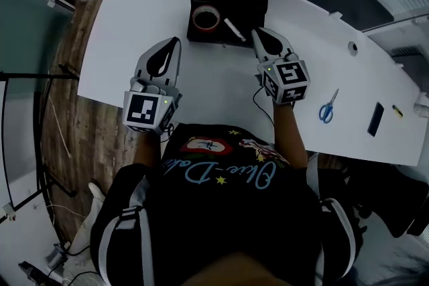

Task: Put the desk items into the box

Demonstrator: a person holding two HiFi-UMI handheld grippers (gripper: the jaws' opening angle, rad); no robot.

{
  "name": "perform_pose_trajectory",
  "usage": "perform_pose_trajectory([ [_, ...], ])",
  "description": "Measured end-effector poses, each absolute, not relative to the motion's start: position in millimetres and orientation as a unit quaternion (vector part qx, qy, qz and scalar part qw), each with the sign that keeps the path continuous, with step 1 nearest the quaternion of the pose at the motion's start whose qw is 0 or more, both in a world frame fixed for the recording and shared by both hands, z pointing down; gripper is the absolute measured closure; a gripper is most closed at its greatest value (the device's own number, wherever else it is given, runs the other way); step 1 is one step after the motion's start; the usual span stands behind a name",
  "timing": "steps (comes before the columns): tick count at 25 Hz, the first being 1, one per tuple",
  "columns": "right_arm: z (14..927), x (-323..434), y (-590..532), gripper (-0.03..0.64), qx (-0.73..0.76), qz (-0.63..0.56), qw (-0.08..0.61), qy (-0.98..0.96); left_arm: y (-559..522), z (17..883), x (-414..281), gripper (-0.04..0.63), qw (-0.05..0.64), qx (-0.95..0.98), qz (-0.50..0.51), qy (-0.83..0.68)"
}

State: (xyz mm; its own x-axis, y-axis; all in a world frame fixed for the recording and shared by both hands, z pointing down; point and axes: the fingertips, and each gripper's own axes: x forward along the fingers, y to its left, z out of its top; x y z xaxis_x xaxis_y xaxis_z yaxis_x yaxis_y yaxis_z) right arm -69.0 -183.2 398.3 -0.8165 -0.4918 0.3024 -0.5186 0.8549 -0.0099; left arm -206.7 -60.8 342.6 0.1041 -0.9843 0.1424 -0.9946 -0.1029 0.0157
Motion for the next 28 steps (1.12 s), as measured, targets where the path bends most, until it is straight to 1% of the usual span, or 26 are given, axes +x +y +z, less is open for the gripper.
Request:
perform_pose_trajectory([
  [5,374.7,-56.2,-172.3,0.623,0.274,0.058,0.097,-0.955,-68.6,341.5,-199.8,0.598,0.038,0.754,0.052,-0.654],
  [8,362.9,-49.3,-164.8,0.623,0.279,0.06,0.077,-0.955,-73.8,341.2,-191.4,0.598,0.049,0.765,0.044,-0.641],
  [15,350.4,-23.2,-152.2,0.623,0.296,0.06,0.066,-0.951,-88.1,335.7,-157.1,0.598,0.06,0.795,0.033,-0.603],
  [20,348.8,-4.1,-148.1,0.623,0.316,0.06,0.063,-0.945,-91.8,336.5,-143.8,0.598,0.061,0.805,0.046,-0.588],
  [28,349.5,15.1,-137.0,0.623,0.338,0.064,0.063,-0.937,-92.2,337.0,-125.9,0.6,0.061,0.823,0.039,-0.564],
])
